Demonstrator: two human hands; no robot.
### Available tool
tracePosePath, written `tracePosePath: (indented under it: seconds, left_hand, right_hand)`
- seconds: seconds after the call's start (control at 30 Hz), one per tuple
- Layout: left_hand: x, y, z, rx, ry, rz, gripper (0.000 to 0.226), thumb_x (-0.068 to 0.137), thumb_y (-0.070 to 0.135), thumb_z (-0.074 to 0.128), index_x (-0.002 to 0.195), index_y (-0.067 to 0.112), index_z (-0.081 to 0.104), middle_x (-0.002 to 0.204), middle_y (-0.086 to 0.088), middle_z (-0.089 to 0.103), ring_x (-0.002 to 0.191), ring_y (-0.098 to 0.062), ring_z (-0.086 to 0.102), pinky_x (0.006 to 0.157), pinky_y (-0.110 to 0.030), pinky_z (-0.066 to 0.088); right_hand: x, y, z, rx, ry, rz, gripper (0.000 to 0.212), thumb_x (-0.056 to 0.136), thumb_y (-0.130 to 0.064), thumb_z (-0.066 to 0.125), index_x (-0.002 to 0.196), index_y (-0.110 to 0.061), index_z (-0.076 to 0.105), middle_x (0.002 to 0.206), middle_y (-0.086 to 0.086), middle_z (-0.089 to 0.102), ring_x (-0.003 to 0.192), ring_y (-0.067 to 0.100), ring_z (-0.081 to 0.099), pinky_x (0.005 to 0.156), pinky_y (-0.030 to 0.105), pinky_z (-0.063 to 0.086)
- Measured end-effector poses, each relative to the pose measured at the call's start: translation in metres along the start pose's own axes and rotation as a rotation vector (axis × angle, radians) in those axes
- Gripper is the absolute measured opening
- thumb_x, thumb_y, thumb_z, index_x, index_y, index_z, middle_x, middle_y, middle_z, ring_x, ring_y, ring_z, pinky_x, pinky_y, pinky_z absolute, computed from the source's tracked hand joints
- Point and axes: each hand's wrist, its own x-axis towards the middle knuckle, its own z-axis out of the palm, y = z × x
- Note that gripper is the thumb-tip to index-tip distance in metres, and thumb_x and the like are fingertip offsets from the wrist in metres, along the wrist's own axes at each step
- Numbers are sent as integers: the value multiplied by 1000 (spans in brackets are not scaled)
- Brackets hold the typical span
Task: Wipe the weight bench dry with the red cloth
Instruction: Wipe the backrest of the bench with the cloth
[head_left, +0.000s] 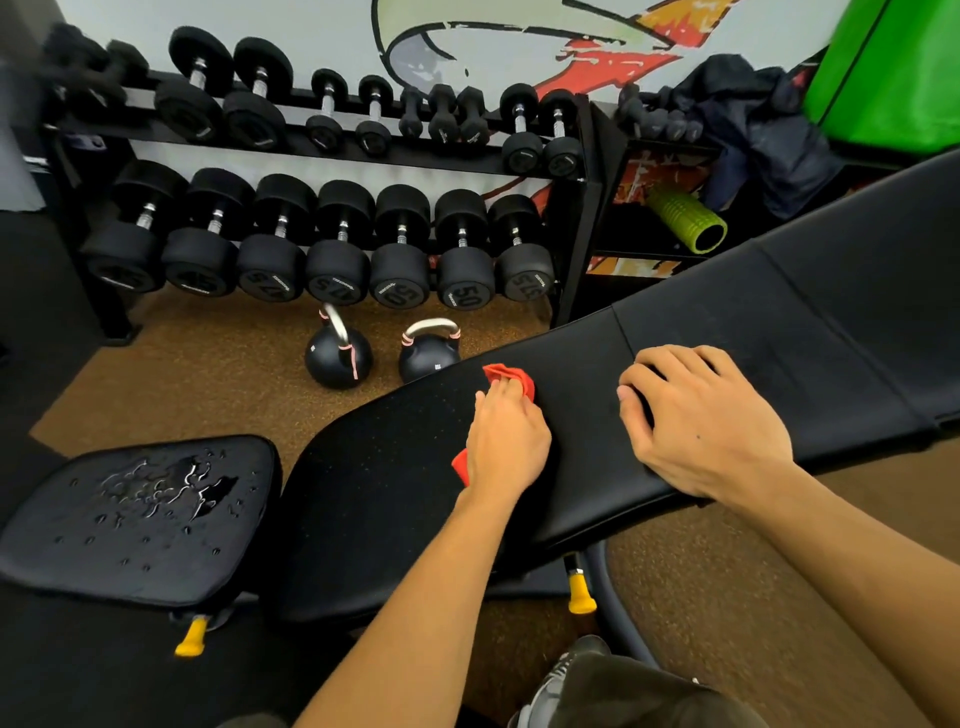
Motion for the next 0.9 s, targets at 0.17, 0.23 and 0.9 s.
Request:
tracePosePath:
  seconds: [0.17, 0.23, 0.9]
  left_hand:
    - [-45, -14, -1, -2, -8, 77, 20, 106, 14, 40, 115, 10, 58, 130, -7, 61, 139, -31, 44, 122, -48, 29]
    - [-43, -17, 0, -12, -10, 82, 22, 106, 14, 40, 117, 10, 58, 134, -7, 60, 142, -31, 41, 122, -49, 29]
    - [18, -10, 0, 59, -18, 6, 23, 107, 19, 35, 115, 10, 55, 131, -11, 60, 145, -43, 36, 113, -55, 37]
  right_hand:
    - [-1, -1, -1, -10, 2, -15, 46, 105, -39, 28, 109, -19, 70, 116, 2, 68, 113, 25, 62, 103, 43, 41]
    - [-1, -1, 0, -10, 5, -16, 46, 105, -38, 29, 108, -19, 70, 116, 2, 68, 113, 25, 62, 103, 43, 41]
    - [1, 0, 3, -10, 57, -26, 45, 105, -36, 31, 104, -18, 73, 112, 0, 71, 108, 23, 64, 105, 41, 41]
